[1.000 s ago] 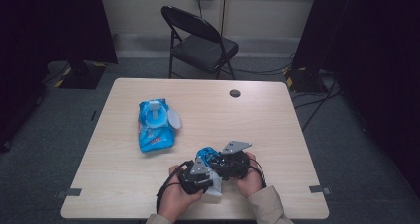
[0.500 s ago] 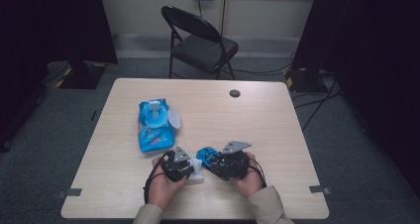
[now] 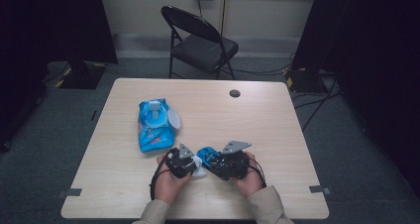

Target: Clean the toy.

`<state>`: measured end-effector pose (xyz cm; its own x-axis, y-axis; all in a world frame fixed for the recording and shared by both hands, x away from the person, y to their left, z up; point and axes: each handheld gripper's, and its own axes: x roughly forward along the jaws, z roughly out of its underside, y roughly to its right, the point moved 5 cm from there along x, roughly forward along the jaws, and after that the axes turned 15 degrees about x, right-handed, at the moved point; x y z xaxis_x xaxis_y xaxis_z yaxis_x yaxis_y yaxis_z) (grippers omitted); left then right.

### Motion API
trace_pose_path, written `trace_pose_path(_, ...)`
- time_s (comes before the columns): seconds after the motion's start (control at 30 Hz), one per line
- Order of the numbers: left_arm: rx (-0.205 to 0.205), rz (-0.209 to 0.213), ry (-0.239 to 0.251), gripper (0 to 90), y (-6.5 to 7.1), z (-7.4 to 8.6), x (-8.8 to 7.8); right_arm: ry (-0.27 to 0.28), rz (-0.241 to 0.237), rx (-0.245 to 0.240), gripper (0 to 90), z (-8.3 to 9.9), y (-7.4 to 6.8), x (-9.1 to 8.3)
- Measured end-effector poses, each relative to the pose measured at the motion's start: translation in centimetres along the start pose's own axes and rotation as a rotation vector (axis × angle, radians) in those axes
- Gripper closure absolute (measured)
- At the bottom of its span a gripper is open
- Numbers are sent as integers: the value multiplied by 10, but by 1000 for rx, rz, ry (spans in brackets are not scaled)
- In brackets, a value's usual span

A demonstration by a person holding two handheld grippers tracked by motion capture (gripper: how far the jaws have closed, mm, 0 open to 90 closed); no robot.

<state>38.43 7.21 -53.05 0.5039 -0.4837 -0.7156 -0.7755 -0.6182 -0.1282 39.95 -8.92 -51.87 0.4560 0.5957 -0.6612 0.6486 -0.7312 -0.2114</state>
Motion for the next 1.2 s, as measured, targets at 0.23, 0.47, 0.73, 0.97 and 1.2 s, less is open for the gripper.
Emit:
trace_pose_path(0.23, -8, 65, 42, 810, 19, -4, 2, 0, 2, 2, 419, 0, 0, 0)
trace_pose_path(0.47, 13, 119, 63, 811, 40, -11, 6, 7, 1, 6, 418, 0, 0, 1)
trace_pose_path(0.73, 28, 164, 76, 810, 56, -16, 8, 5, 2, 5, 418, 0, 0, 0)
trace_pose_path(0.97, 54, 218, 98, 809, 80, -24, 12, 10, 0, 5, 418, 0, 0, 1)
trace_pose_path(1.2, 72, 265, 109, 802, 92, -25, 11, 16, -3, 12, 417, 1, 0, 1)
